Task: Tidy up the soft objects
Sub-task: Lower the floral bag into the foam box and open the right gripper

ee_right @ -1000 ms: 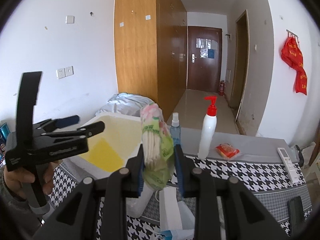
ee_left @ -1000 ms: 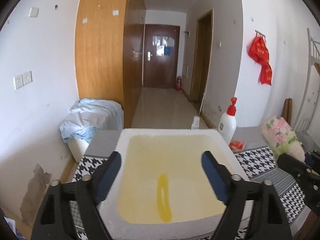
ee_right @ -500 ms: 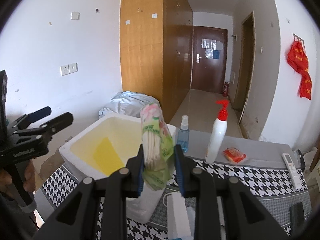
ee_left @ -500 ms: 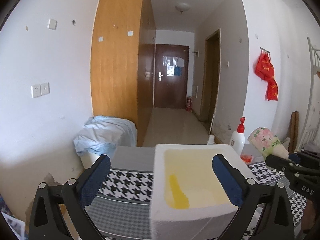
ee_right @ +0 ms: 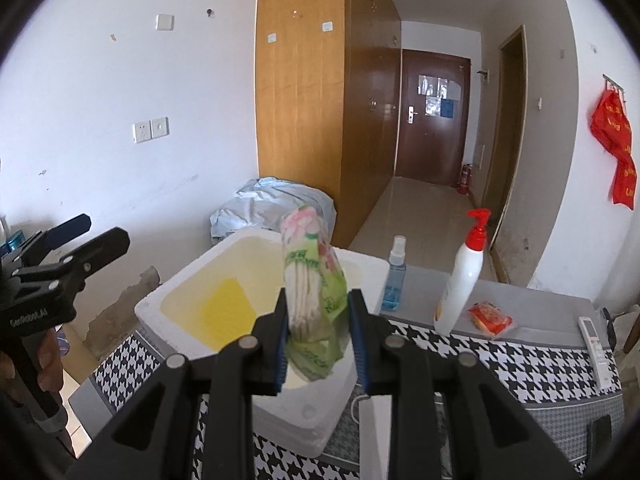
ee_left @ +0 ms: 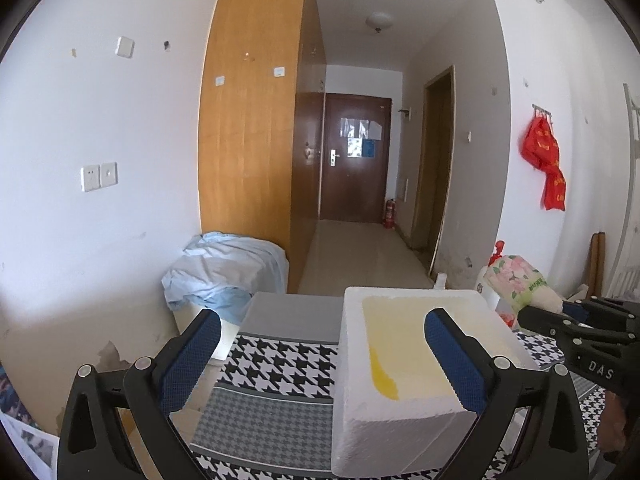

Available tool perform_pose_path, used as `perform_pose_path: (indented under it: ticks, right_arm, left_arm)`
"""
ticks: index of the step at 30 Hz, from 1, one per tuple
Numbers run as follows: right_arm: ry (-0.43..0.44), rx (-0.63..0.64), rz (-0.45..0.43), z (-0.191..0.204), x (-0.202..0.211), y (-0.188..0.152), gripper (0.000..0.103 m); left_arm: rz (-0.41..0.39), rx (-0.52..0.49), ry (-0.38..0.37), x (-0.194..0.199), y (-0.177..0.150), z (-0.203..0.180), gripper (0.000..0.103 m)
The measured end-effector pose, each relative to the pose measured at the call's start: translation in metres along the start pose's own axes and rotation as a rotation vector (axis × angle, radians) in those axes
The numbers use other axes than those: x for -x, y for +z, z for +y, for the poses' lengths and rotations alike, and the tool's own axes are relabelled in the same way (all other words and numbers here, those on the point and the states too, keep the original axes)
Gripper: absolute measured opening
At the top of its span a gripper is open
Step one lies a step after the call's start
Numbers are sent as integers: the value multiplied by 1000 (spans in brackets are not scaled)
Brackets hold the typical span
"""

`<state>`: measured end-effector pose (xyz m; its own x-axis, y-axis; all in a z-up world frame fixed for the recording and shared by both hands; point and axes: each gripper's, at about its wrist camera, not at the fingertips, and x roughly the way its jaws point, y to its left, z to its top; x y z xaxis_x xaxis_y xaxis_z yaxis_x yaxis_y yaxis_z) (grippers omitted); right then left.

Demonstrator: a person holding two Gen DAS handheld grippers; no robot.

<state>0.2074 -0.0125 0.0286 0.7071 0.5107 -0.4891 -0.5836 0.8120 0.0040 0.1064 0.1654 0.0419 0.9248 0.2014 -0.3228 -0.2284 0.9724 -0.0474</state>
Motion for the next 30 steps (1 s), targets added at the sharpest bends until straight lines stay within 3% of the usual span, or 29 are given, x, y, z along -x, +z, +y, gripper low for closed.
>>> perform_pose_path:
  ticks: [15, 18, 20, 23, 30]
  right_arm:
    - [40, 7, 80, 13, -37, 6, 31]
    - [82, -14, 87, 12, -40, 6, 49]
    - [74, -15, 70, 12, -38, 7, 69]
    - [83, -7, 63, 15, -35, 7, 76]
    - [75, 21, 48, 19, -25, 5, 77]
  left_arm:
    - [0, 5, 25, 1, -8, 13, 102]
    - [-4, 12, 27, 2, -8, 16, 102]
    - [-6, 18, 29, 2, -8, 18, 102]
    - [-8, 21, 26, 4, -9, 19, 102]
    - [-1, 15, 22, 2, -9, 15, 102]
